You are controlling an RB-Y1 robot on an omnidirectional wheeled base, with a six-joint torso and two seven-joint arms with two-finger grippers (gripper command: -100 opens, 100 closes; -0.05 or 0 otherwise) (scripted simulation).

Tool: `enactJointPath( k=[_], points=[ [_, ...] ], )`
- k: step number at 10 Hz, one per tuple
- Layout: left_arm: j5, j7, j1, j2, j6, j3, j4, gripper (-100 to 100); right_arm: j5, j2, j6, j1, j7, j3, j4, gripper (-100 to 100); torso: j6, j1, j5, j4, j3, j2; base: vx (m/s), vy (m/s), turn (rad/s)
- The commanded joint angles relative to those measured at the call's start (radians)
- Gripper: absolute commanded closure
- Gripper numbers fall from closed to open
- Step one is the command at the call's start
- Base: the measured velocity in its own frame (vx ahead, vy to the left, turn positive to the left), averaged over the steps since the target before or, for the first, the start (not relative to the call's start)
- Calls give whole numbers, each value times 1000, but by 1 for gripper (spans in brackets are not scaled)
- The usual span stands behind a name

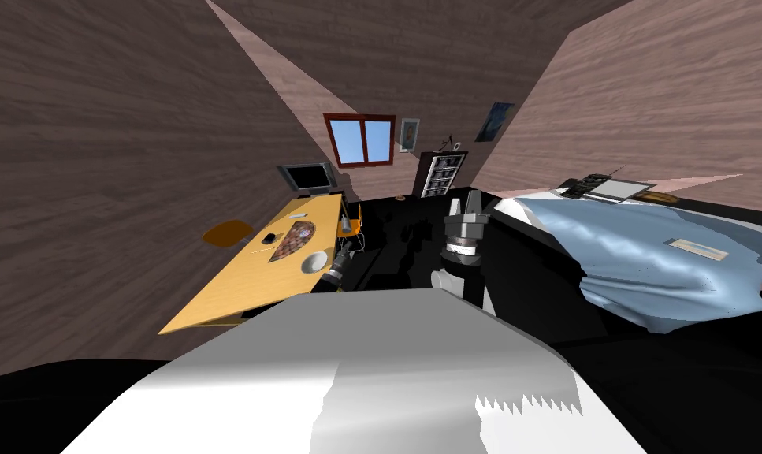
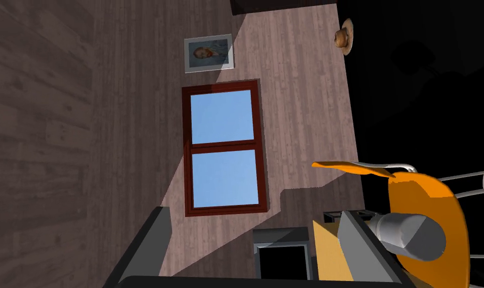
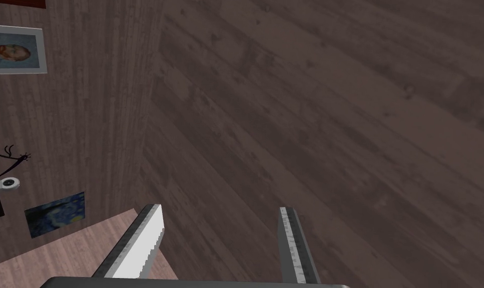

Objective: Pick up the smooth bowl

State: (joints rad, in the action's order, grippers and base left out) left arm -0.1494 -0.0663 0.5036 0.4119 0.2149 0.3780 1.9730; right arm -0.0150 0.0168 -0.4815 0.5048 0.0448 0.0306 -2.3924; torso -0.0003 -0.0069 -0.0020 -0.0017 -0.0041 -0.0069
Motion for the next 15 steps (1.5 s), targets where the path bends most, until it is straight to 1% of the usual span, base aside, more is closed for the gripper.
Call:
enactJointPath(
  k=[1, 2, 3, 5, 6, 7, 8, 11, 14, 15],
  points=[
    [-22, 25, 1, 47, -18, 23, -43, -100, 0, 0, 0, 0, 0, 0, 0, 0, 0, 0, 0, 0, 0, 0, 144, -117, 0],
    [-37, 42, 5, 79, -29, 35, -67, -100, 0, 0, 0, 0, 0, 0, 0, 0, 0, 0, 0, 0, -1, -2, 151, -101, -5],
    [-37, 42, 5, 79, -29, 35, -68, -100, 0, 0, 0, 0, 0, 0, 0, 0, 0, 1, 0, -1, -1, -2, 82, -57, 9],
    [-69, 82, 16, 146, -51, 54, -118, -100, 0, 0, 0, 0, 0, 0, 0, 0, 0, 6, 1, 0, 1, 2, 79, -17, -5],
    [-87, 104, 22, 170, -62, 61, -143, -100, 0, 0, 0, 0, 0, 0, 0, 0, 0, 7, 1, 0, 1, 2, 105, 4, 3],
    [-105, 128, 30, 207, -72, 66, -168, -100, 0, 0, 0, 0, 0, 0, 0, 0, 0, 9, 2, 0, 0, 1, 121, 32, 4],
    [-105, 128, 30, 215, -72, 66, -170, -100, 0, 0, 0, 0, 0, 0, 0, 0, 0, 10, 2, 0, 0, 0, 86, 26, -3],
    [-163, 205, 54, 315, -102, 76, -250, -100, 0, 0, 0, 0, 0, 0, 0, 0, 0, 11, 2, 0, 1, 1, 95, 37, 7],
    [-221, 283, 82, 407, -130, 79, -328, -100, 0, 0, 0, 0, 0, 0, 0, 0, 0, 14, 3, 0, 1, 1, 98, 87, 10],
    [-221, 283, 82, 414, -130, 79, -328, -100, 0, 0, 0, 0, 0, 0, 0, 0, 0, 14, 3, 0, 1, 1, 57, 57, -1]
  ],
)
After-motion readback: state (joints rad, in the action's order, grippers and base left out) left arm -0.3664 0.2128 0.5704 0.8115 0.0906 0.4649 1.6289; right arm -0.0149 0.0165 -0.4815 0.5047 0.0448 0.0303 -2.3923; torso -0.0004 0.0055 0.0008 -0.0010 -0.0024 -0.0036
